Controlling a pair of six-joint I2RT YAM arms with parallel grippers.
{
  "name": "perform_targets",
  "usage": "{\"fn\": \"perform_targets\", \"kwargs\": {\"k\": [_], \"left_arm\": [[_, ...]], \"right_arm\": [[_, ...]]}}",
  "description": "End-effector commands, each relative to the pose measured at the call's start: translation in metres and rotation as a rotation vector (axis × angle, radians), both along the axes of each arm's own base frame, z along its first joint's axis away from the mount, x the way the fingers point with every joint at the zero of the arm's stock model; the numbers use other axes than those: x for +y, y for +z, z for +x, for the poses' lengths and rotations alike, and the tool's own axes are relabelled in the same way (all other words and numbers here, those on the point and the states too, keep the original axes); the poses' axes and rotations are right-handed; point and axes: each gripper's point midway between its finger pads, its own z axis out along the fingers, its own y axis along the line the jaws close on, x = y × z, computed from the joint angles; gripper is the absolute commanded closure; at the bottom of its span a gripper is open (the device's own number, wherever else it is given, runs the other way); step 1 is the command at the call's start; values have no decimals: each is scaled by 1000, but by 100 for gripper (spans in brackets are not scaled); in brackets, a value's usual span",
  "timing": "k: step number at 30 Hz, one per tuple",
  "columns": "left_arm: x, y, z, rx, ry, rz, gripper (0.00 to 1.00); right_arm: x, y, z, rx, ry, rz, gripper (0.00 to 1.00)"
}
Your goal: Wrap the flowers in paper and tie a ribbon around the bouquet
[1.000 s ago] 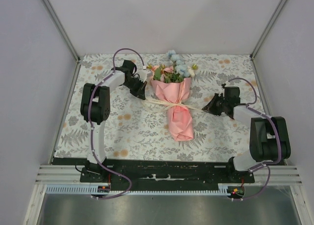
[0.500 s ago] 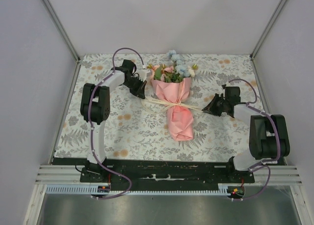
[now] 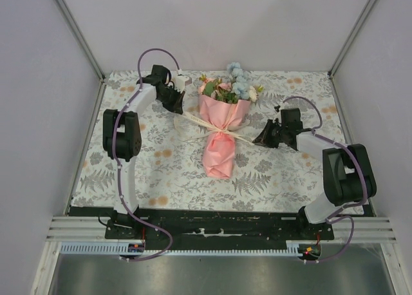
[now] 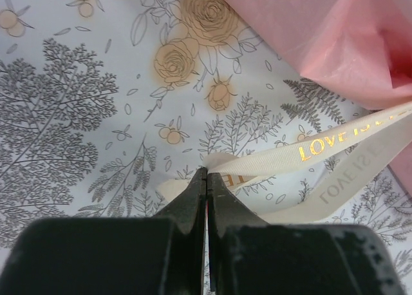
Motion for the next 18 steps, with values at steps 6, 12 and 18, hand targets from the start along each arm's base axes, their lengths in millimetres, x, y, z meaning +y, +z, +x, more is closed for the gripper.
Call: {"fn": "perform_targets", "kwargs": {"k": [6,12,18], "left_arm": [[53,-17,24,-49,142,134,98],[59,-22,27,-58,149,165,98],[18,11,5,-19,28,-31,96]], "right_arm": [[-51,-18,-13,85,-161,-106,100],[-57,-24,-17,109,-164,-143,100],[6,38,11,-127,96,6,90]]}}
